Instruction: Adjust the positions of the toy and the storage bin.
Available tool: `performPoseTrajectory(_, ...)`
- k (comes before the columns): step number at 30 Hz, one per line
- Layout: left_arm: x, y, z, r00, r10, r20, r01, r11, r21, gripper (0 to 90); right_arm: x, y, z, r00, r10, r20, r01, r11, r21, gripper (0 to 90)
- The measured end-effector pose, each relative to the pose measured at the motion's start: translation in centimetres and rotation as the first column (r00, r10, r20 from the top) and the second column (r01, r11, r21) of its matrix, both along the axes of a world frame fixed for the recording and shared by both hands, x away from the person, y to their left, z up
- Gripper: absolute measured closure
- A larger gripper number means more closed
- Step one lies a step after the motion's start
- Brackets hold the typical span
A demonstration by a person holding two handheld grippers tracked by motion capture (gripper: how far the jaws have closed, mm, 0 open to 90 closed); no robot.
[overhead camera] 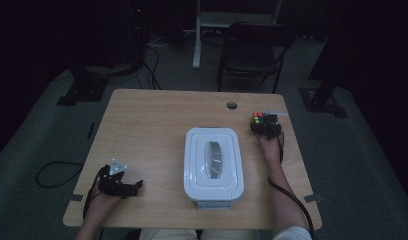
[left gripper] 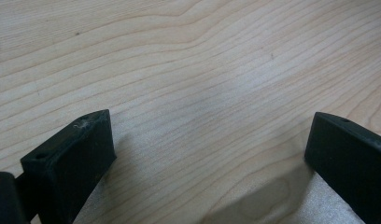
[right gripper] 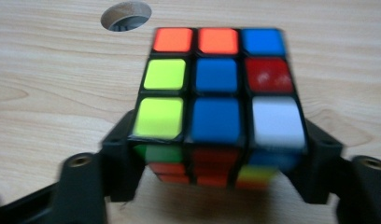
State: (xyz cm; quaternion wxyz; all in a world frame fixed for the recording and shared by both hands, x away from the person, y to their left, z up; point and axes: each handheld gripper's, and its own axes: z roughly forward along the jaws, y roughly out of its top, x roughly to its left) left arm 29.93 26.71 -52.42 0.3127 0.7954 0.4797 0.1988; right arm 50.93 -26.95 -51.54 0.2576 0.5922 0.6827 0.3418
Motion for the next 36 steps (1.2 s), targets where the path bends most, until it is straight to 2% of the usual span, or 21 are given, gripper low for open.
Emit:
performPoseTrajectory(3, 0.0, 0.0, 0.0, 1.0000, -0.002, 0.000, 0.002, 1.0000, 0.000, 2.1, -0.3, 0.3, 0.3, 0.9998, 0.013, -0.012, -0.013, 0.9996, -0.025, 33.8)
performPoseTrajectory(7, 0.0, 0.0, 0.0, 1.0000, -0.002, 0.000, 0.002, 1.0000, 0.000, 2.1, -0.8, 0.7, 0.6, 0.9993, 0.035, -0.007, -0.036, 0.9983, -0.047, 33.9)
performPoseTrajectory(13, 0.0, 0.0, 0.0, 1.0000, -0.002, 0.000, 0.002, 1.0000, 0.000, 2.2, -2.3, 0.4, 1.5, 0.9987, 0.049, 0.017, -0.048, 0.9986, -0.021, 33.8)
performPoseTrajectory(15, 0.0, 0.0, 0.0, 1.0000, -0.002, 0.000, 0.002, 1.0000, 0.000, 2.2, -2.9, 0.1, 1.9, 0.9983, 0.053, 0.024, -0.053, 0.9986, 0.005, 33.9)
performPoseTrajectory(23, 0.0, 0.0, 0.0, 1.0000, -0.006, -0.001, 0.006, 1.0000, -0.001, 2.1, -5.4, -1.3, 3.4, 0.9975, 0.050, 0.051, -0.050, 0.9987, 0.007, 33.9)
performPoseTrajectory(29, 0.0, 0.0, 0.0, 1.0000, -0.006, 0.000, 0.006, 1.0000, -0.001, 2.1, -8.8, -2.8, 4.0, 0.9970, 0.048, 0.061, -0.047, 0.9988, -0.012, 33.9)
performPoseTrajectory(32, 0.0, 0.0, 0.0, 1.0000, -0.007, 0.000, 0.007, 1.0000, -0.001, 2.1, -10.4, -3.2, 4.1, 0.9963, 0.056, 0.066, -0.053, 0.9978, -0.040, 33.9)
performPoseTrajectory(36, 0.0, 0.0, 0.0, 1.0000, -0.006, 0.000, 0.006, 1.0000, -0.001, 2.1, -12.9, -3.9, 4.0, 0.9956, 0.065, 0.068, -0.062, 0.9973, -0.039, 33.9)
